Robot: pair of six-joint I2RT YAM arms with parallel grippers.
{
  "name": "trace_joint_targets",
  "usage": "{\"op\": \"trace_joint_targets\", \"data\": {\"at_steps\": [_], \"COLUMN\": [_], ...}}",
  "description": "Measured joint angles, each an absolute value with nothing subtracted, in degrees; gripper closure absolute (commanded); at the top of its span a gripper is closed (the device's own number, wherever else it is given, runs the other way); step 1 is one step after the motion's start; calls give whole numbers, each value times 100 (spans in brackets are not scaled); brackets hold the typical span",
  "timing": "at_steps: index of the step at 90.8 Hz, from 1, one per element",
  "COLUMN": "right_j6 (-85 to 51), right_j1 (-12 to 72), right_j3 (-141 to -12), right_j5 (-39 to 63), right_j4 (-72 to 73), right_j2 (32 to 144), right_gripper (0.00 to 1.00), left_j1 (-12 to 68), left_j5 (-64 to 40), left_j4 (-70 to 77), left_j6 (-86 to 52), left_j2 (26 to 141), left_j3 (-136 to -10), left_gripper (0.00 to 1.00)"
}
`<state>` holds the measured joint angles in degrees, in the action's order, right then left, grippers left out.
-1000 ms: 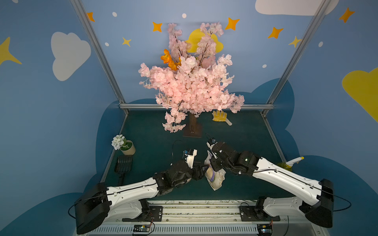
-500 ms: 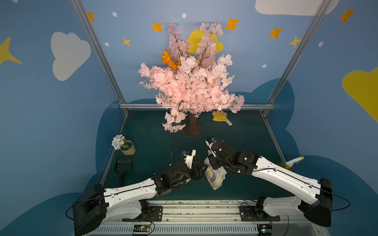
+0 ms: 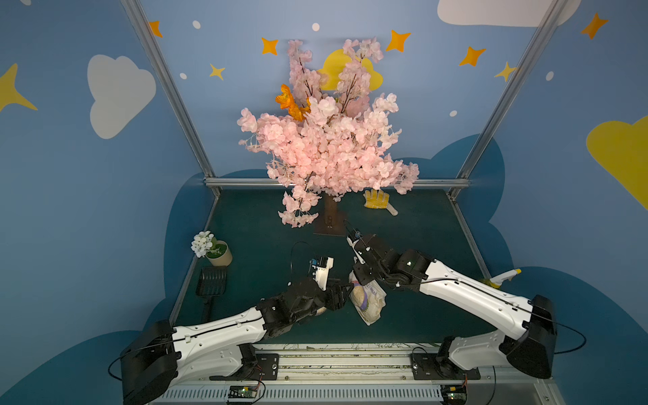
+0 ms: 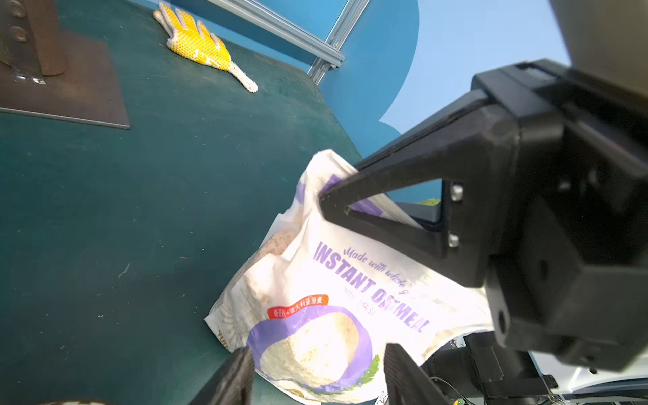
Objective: Pour the oats into the breakfast bowl
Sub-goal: Close the oats bag at the center of the board.
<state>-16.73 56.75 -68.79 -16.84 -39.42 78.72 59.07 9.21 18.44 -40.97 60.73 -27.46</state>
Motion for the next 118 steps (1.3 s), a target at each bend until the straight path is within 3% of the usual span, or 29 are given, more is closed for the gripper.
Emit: {"op": "trace_joint_targets", "data": {"at_steps": [8,12,23,53,69,108,118], "right_j6": [-1712,-1719,-1730,-1728,-1682,-1621,-1621], "right_j1": [5675,5675,5675,5671,5671,5682,5682], "right_j3": [-6877,-6877,-6853,-6790,-6792,-6893,-6895], "right_j5": [-1678,-1664,-1658,-1669,-1640,-1623,-1619], "right_j4": [-3942,-3951,-3942,-3885,-3874,-3883,-3887], "right_j2": [7861,7839,7708,7443,7459,7603,7603], "right_gripper": [100,86,77,79,100,100,87], "left_j1": [5907,5907,5907,5907,5907,5907,5907], "left_j5": [945,956,1002,1031,1031,1031,1031], "left_j4": [1806,1793,1745,1638,1629,1581,1579], "left_j6": [-4097,-4097,-4097,-4097,-4097,-4097,-4097], "left_j2": [6020,5996,5946,5924,5924,5924,5924], "left_j3": [-2744,-2744,-2742,-2742,-2742,-2742,-2742], "left_gripper": [37,37,37,37,37,37,37]}}
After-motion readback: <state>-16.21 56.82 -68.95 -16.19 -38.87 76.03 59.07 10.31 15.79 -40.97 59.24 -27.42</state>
